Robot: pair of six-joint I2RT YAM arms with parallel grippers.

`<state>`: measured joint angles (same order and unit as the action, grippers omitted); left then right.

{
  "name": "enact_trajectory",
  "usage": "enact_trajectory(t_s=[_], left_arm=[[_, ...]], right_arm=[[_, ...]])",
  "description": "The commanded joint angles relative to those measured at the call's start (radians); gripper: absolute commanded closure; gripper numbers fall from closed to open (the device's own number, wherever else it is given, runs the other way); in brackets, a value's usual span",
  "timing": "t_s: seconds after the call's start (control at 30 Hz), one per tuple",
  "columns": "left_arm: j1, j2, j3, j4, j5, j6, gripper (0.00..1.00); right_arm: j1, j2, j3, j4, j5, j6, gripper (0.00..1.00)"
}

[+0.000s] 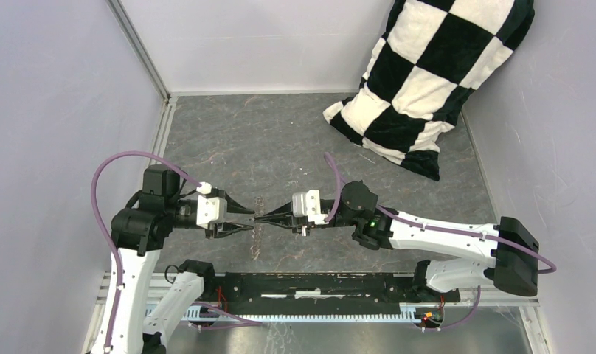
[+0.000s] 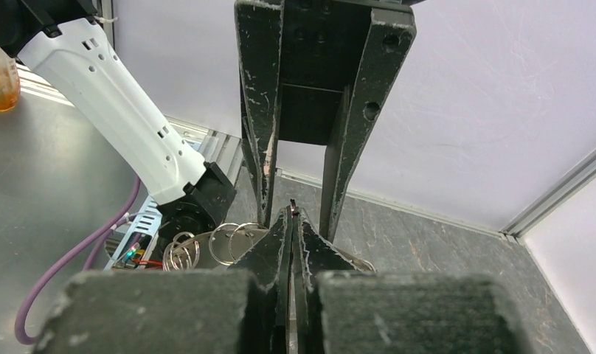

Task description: Put the keys on the keyring

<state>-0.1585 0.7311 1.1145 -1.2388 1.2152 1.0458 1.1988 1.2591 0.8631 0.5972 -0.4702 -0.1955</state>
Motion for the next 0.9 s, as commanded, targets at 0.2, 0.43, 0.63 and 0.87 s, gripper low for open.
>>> enact_trajectory(t_s=[0.2,0.43,0.63,0.87], left_arm=[[-0.001,-0.010,0.034,0.020,0.029,-0.043,0.65],[-0.001,-0.010,0.030,0.019,0.032,-0.024,0.78],[-0.001,-0.016,0.028,0.021,0.028,0.000,0.98],[-0.002,-0.030,0.048,-0.225,0.105,0.491,0.98]], right_arm=[[0.014,0.012,0.043,0.039,0.020,-0.010,1.00],[0.020,0.023,0.068,0.007,0.023,-0.021,1.00],[0.022,0.021,0.092,-0.028,0.028,-0.018,0.84],[0.021,-0.128,0.067,-0.205,0.181,-0.137,0.47]])
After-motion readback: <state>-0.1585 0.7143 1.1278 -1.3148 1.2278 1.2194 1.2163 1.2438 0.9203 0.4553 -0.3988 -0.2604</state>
